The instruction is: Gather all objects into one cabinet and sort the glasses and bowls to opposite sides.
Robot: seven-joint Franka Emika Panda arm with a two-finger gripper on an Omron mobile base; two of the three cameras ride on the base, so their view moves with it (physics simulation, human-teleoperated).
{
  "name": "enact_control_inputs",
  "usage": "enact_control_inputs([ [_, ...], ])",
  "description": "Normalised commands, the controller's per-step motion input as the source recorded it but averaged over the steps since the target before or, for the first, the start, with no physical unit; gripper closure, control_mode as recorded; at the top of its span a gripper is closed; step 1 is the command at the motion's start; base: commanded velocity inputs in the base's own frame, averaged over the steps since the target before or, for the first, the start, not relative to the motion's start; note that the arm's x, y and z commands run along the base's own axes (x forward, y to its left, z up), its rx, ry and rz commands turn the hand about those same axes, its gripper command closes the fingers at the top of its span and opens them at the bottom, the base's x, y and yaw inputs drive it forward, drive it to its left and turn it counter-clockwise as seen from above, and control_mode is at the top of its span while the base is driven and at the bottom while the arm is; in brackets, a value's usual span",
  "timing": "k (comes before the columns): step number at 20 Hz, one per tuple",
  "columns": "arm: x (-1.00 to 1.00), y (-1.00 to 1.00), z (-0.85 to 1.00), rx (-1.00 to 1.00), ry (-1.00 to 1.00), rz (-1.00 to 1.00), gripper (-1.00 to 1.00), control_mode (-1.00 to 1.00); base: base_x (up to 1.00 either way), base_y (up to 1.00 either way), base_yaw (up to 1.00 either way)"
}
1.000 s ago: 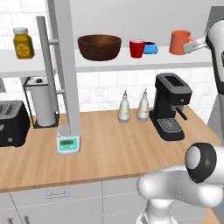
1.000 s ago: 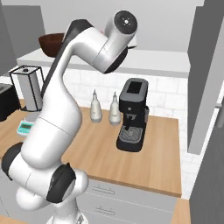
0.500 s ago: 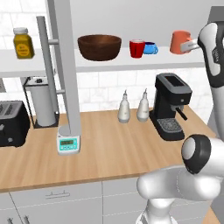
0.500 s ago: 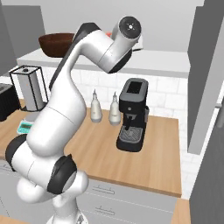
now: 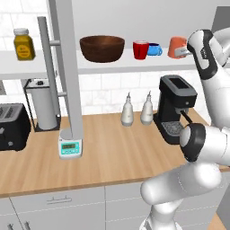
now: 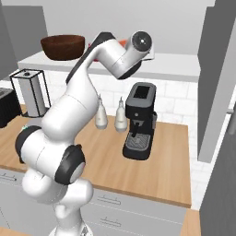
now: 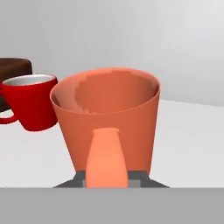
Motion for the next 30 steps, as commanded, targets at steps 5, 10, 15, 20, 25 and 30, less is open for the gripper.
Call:
enact_control_inputs([
  [5,0.35,-0.39,-0.06,-0.05,0.03,-0.05,1.0,-1.0,0.0,0.0,0.0],
  [10,0.39,-0.21,-0.28,-0.01,0.0,-0.02,1.0,-1.0,0.0,0.0,0.0],
  [15,0.52,0.0,-0.41,0.03,0.0,0.0,1.0,-1.0,0.0,0.0,0.0],
  [20,0.62,0.0,-0.22,0.04,0.0,0.0,1.0,-1.0,0.0,0.0,0.0],
  [25,0.27,0.02,-0.36,0.04,0.0,0.0,1.0,-1.0,0.0,0.0,0.0],
  [30,0.09,0.03,-0.26,0.01,0.0,0.0,-1.0,-1.0,0.0,0.0,0.0],
])
